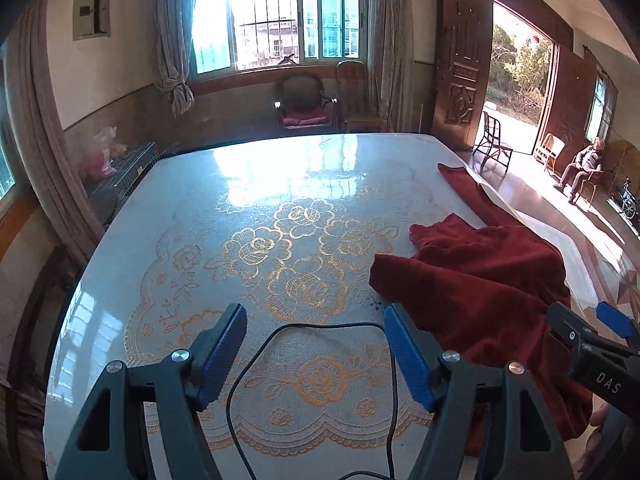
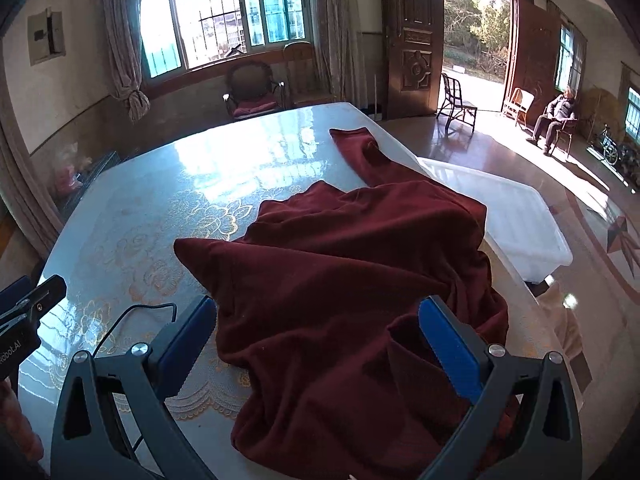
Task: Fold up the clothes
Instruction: 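Reach both grippers toward the crumpled dark red sweater on the table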
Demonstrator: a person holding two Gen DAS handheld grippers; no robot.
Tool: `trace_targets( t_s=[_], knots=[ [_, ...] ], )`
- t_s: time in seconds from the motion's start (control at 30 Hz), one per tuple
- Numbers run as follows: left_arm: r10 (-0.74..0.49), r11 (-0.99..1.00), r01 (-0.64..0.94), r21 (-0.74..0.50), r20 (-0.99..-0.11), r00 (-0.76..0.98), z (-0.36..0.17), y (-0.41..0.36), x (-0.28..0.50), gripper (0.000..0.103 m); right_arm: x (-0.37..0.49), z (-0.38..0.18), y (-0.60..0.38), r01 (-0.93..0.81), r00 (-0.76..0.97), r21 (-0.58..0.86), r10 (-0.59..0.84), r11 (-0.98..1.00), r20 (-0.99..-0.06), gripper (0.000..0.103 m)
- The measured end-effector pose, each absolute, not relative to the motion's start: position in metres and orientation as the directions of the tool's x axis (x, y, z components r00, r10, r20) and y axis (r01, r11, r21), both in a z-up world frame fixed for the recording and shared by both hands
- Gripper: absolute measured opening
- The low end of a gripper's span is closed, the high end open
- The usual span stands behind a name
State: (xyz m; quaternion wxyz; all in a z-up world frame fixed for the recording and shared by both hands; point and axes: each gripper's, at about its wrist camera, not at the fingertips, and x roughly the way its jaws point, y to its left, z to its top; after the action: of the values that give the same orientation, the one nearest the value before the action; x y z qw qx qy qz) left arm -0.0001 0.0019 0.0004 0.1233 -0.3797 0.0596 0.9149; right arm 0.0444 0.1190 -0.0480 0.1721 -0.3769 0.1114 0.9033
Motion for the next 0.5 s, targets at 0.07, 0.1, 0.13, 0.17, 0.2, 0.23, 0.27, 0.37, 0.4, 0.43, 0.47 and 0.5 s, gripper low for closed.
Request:
trace_targets(
  t_s=[0.07,0.1,0.13,0.17,0.2,0.23,0.27,0.37,0.4,0.43,0.47,0.5],
  knots=[
    [0.190,-0.960,-0.281,0.012,-0.709,-0.680,0.001,0.006,0.000,0.073,0.047,-0.048,0.122,-0.406,-0.653,0.067,0.238,-0.912,-0.719,0.103],
    [0.195,-0.958,-0.286,0.011,-0.708,-0.679,0.002,0.007,0.000,0.073,0.048,-0.048,0.124,-0.410,-0.652,0.066,0.242,-0.910,-0.718,0.103],
    [0.200,-0.956,-0.293,0.011,-0.706,-0.679,0.001,0.008,0.000,0.073,0.049,-0.048,0.125,-0.414,-0.652,0.065,0.246,-0.908,-0.717,0.103],
    [0.207,-0.954,-0.301,0.011,-0.704,-0.680,0.000,0.009,0.001,0.073,0.050,-0.048,0.126,-0.417,-0.652,0.065,0.248,-0.907,-0.717,0.103],
    [0.213,-0.950,-0.311,0.013,-0.702,-0.680,0.005,0.012,0.004,0.073,0.051,-0.048,0.128,-0.420,-0.650,0.065,0.250,-0.905,-0.717,0.103],
    [0.215,-0.949,-0.316,0.016,-0.701,-0.680,0.004,0.018,0.006,0.073,0.051,-0.049,0.129,-0.424,-0.648,0.065,0.253,-0.903,-0.718,0.103],
    [0.217,-0.947,-0.322,0.017,-0.703,-0.677,0.003,0.022,0.006,0.073,0.052,-0.049,0.131,-0.427,-0.648,0.065,0.255,-0.902,-0.718,0.103],
    [0.220,-0.944,-0.330,0.022,-0.703,-0.677,0.002,0.023,0.004,0.073,0.056,-0.049,0.138,-0.438,-0.646,0.064,0.265,-0.896,-0.715,0.103],
    [0.220,-0.943,-0.331,0.021,-0.707,-0.673,0.001,0.023,0.002,0.073,0.056,-0.049,0.142,-0.442,-0.645,0.062,0.269,-0.895,-0.715,0.103],
    [0.220,-0.943,-0.332,0.020,-0.711,-0.668,0.001,0.024,0.000,0.073,0.057,-0.048,0.147,-0.447,-0.644,0.064,0.271,-0.892,-0.716,0.103],
    [0.220,-0.944,-0.331,0.018,-0.713,-0.666,0.001,0.024,-0.001,0.073,0.057,-0.048,0.151,-0.452,-0.643,0.072,0.269,-0.889,-0.717,0.103],
    [0.217,-0.945,-0.326,0.015,-0.718,-0.661,-0.002,0.024,-0.002,0.073,0.057,-0.047,0.157,-0.455,-0.645,0.086,0.261,-0.886,-0.718,0.103]
  ],
)
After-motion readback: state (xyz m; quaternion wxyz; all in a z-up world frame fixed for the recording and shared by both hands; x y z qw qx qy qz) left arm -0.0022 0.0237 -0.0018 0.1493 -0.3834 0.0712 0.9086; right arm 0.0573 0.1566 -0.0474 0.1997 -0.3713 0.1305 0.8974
